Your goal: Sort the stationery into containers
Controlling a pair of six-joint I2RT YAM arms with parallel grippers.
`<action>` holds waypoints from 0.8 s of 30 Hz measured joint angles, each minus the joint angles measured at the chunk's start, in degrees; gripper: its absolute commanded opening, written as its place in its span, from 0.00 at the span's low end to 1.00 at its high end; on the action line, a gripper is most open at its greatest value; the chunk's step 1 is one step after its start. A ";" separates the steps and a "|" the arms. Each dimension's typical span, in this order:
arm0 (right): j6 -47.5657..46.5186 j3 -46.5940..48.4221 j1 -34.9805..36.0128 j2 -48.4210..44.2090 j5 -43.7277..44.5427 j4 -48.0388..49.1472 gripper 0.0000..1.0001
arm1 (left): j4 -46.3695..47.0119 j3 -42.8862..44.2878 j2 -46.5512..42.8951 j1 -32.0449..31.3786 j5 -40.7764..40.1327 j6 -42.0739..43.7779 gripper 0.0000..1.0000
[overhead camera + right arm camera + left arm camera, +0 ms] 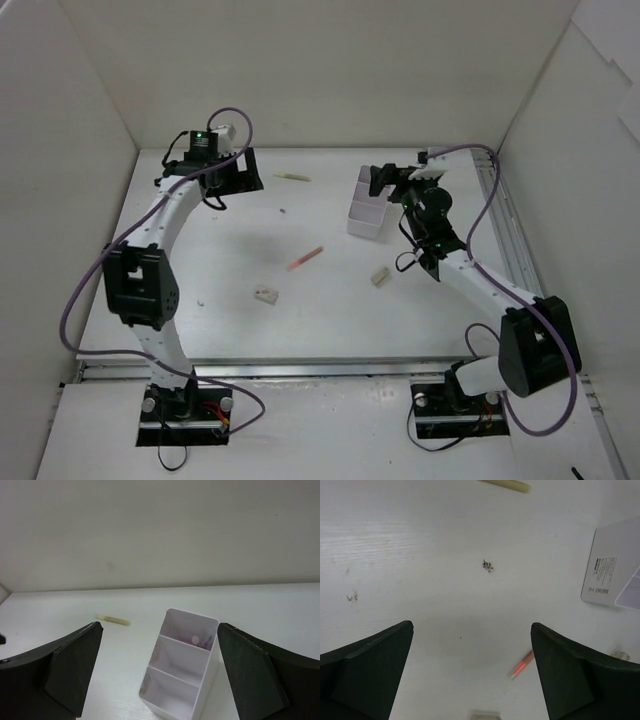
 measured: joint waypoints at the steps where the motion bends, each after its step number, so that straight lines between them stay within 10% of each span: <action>1: 0.48 -0.81 0.07 -1.16 0.68 -0.79 0.98 | -1.70 4.26 3.78 0.00 0.28 0.26 1.00; 11: 1.46 -3.61 0.81 -7.04 5.20 -8.85 0.98 | -7.32 35.85 31.06 -1.60 -0.31 -3.02 1.00; 24: 1.49 -3.61 1.11 -7.72 6.43 -15.26 0.98 | -0.87 46.27 43.39 -4.48 -16.94 -18.97 1.00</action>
